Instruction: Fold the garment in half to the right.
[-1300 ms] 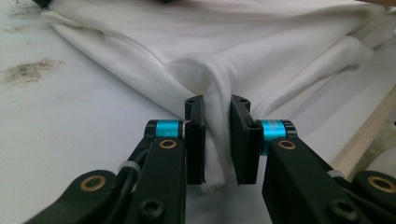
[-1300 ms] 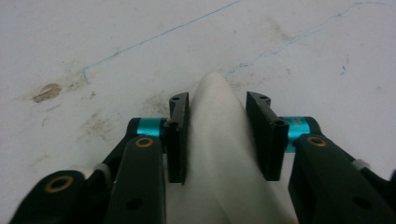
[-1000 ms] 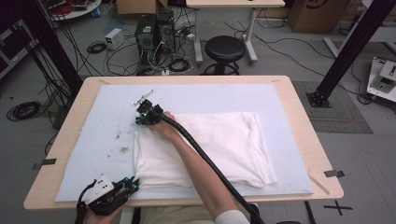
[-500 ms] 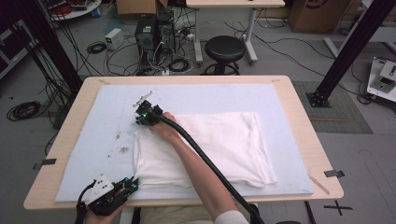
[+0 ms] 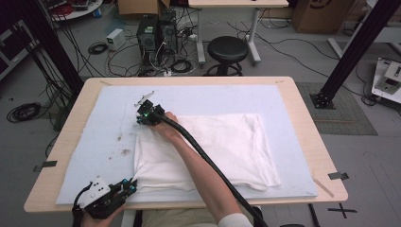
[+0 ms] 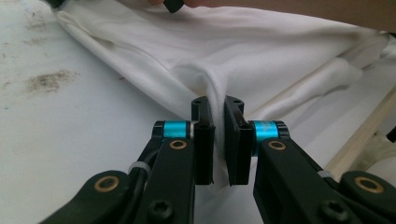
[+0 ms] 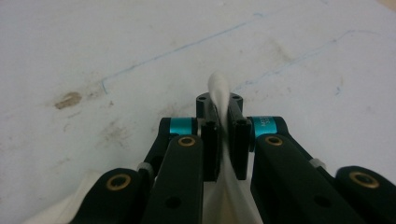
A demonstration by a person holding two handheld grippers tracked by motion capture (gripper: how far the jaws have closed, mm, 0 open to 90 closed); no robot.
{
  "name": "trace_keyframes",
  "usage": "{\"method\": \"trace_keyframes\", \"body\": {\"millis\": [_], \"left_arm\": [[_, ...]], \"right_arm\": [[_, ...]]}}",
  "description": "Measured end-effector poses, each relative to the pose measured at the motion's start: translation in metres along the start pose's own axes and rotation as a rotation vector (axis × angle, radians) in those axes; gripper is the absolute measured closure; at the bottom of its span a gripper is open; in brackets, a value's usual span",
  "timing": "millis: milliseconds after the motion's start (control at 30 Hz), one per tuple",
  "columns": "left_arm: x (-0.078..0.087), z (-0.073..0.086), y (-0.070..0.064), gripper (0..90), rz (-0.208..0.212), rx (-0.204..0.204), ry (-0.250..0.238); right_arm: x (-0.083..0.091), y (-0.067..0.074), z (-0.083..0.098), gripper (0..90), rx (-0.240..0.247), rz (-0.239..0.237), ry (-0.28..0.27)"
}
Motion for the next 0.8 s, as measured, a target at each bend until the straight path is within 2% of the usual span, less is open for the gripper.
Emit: {"method": "trace_keyframes", "body": {"millis": [167,500,800], "left_arm": [[0.006,-0.005,0.003,83.2,0.007,0.006,-0.028],[0.022,-0.016,0.009,83.2,-0.008,0.006,-0.088],[0.038,-0.024,0.017,83.2,-0.029,0.018,-0.138]], "right_arm": [[0.008,0.002,-0.006,87.4,-0.008,-0.011,-0.042],[0.017,0.007,-0.019,87.4,-0.008,-0.038,-0.114],[0.019,0.017,-0.035,87.4,0.011,-0.046,-0.148]]}}
Point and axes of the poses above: each handheld gripper's, and its own axes: x roughly backward along the jaws, z roughly out of its underside, y roughly to its left, the point moved 2 cm from there along -x, roughly forward along the jaws, and after that the axes turned 14 degrees about -z, right-handed, at the moved point
